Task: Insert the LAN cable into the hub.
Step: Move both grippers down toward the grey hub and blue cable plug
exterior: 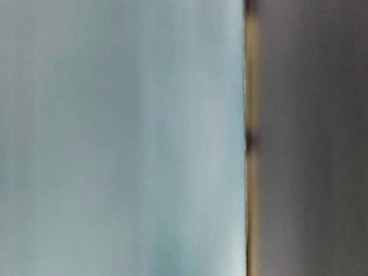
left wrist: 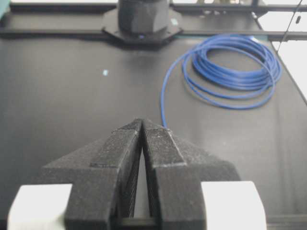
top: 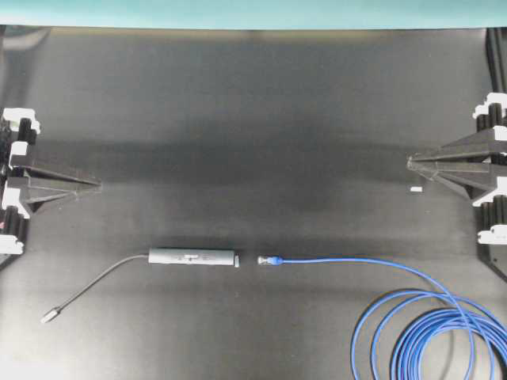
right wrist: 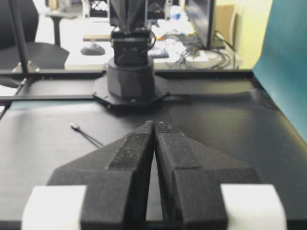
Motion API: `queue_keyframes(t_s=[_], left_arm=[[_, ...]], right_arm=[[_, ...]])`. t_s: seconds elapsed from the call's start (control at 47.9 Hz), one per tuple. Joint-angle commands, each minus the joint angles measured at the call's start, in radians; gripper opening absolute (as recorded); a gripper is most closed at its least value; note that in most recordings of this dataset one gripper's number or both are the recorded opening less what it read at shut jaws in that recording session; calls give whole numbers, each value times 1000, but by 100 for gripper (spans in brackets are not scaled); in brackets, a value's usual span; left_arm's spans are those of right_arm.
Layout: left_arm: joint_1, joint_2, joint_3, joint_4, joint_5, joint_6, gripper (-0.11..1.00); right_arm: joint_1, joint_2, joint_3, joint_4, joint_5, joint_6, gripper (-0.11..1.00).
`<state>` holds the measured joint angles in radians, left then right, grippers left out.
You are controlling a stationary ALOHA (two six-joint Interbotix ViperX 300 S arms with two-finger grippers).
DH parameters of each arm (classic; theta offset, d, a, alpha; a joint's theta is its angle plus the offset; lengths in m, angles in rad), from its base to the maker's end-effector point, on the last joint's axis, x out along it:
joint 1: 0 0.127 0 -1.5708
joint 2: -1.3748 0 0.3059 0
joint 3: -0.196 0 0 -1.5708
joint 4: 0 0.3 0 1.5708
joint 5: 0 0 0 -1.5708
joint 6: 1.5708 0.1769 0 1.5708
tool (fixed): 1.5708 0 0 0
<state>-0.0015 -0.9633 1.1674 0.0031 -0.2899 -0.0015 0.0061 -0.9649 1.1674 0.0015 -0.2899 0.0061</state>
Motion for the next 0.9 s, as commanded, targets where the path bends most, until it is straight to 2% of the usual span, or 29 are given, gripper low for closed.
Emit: queue_keyframes(t_s=[0.0, 0.063, 0.104, 0.292, 0.542, 0.584, 0.647, 0.73, 0.814, 0.876], left_arm=[[11, 48, -29, 43, -44, -9, 6], [8, 83, -34, 43, -86, -9, 6], [8, 106, -35, 43, -114, -9, 1], [0, 221, -49, 43, -184, -9, 0], [-2, 339, -78, 43, -190, -9, 1], [-2, 351, -75, 43, -192, -11, 4], [-9, 371, -64, 43, -196, -12, 14], [-21, 393, -43, 43, -230, -26, 38], [-25, 426, -15, 43, -291, -80, 65], [-28, 466, 14, 43, -359, -138, 80]], right_arm=[[-8, 15, -20, 6, -5, 5, 3], [-8, 43, -34, 40, 26, 12, 1], [-6, 64, -51, 51, 58, 21, 0], [20, 213, -138, 51, 175, 34, 0], [48, 380, -207, 51, 183, 48, 0], [46, 397, -215, 51, 183, 49, 0], [48, 417, -227, 51, 183, 48, 0], [48, 436, -245, 51, 186, 48, 0], [48, 448, -262, 51, 192, 48, 0], [48, 457, -272, 51, 199, 48, 0]])
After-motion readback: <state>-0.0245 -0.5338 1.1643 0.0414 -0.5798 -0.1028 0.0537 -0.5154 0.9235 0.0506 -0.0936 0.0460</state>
